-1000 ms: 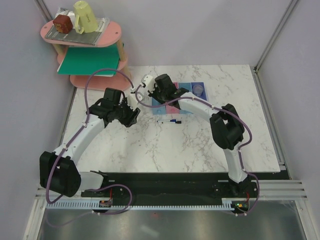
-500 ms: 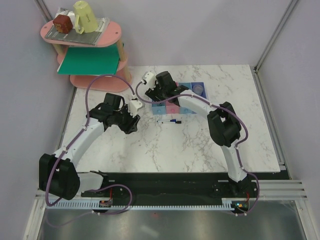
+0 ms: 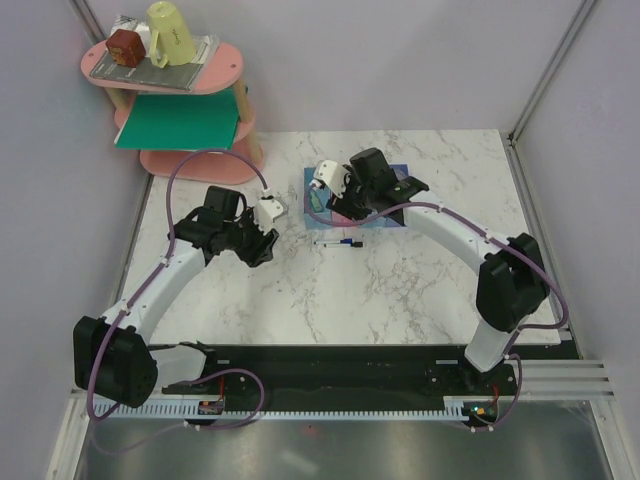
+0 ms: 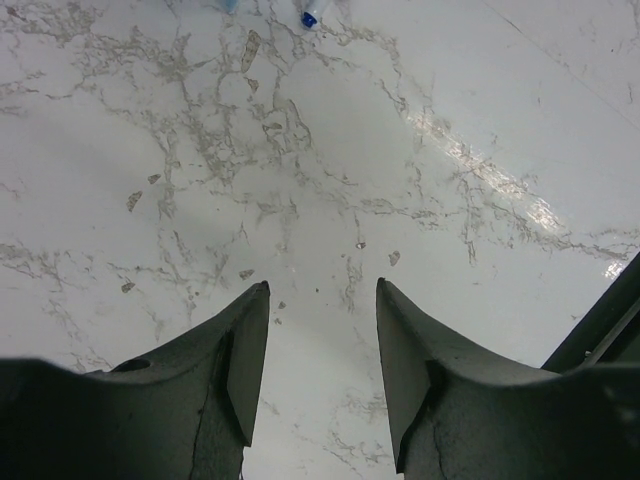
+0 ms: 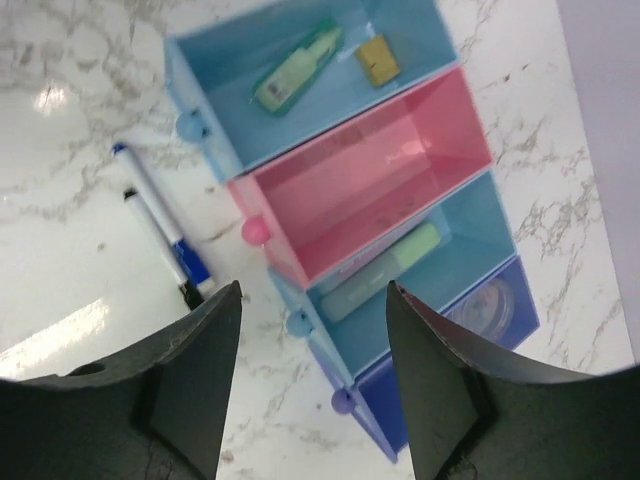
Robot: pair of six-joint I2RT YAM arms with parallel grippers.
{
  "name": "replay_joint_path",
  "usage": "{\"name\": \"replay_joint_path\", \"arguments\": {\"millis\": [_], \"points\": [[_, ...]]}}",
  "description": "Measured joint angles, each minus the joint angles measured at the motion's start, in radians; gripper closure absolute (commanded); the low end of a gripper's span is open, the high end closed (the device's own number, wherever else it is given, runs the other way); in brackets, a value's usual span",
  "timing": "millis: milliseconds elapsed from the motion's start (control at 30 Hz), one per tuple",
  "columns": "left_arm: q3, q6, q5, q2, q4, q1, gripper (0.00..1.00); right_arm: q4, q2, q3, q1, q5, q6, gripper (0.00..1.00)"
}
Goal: Sort the stationery into containers
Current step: Pick up the pen from the center of the board.
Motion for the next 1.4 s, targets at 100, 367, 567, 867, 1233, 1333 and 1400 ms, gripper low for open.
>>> {"name": "replay_joint_path", "arguments": {"millis": [100, 367, 567, 867, 1233, 1333, 1400], "points": [[0.000, 0.005, -0.001, -0.001, 0.000, 0.000, 0.46, -0.055, -0.034, -0.064, -0.015, -0.035, -0.050, 0.37], [0.000, 0.012, -0.024, -0.001, 0.000, 0.000, 0.46, -0.129, 0.007, -0.137, -0.035, -0.097, -0.120, 0.40], [0.000, 0.013, -0.027, 0.000, 0.000, 0.000, 0.46, -0.117, 0.086, -0.137, -0.056, -0.115, -0.128, 0.39], [0.002, 0.013, -0.027, 0.024, 0.000, 0.000, 0.46, -0.086, 0.169, -0.137, -0.063, -0.135, -0.128, 0.40], [0.016, 0.013, -0.027, 0.032, 0.005, 0.000, 0.46, -0.035, 0.188, -0.170, -0.064, -0.152, -0.120, 0.58], [0.029, 0.013, -0.027, 0.037, 0.006, 0.000, 0.46, -0.022, 0.186, -0.180, -0.064, -0.155, -0.119, 0.82], [0.047, 0.013, -0.027, 0.048, 0.009, 0.000, 0.46, -0.014, 0.181, -0.189, -0.063, -0.154, -0.115, 0.94]]}}
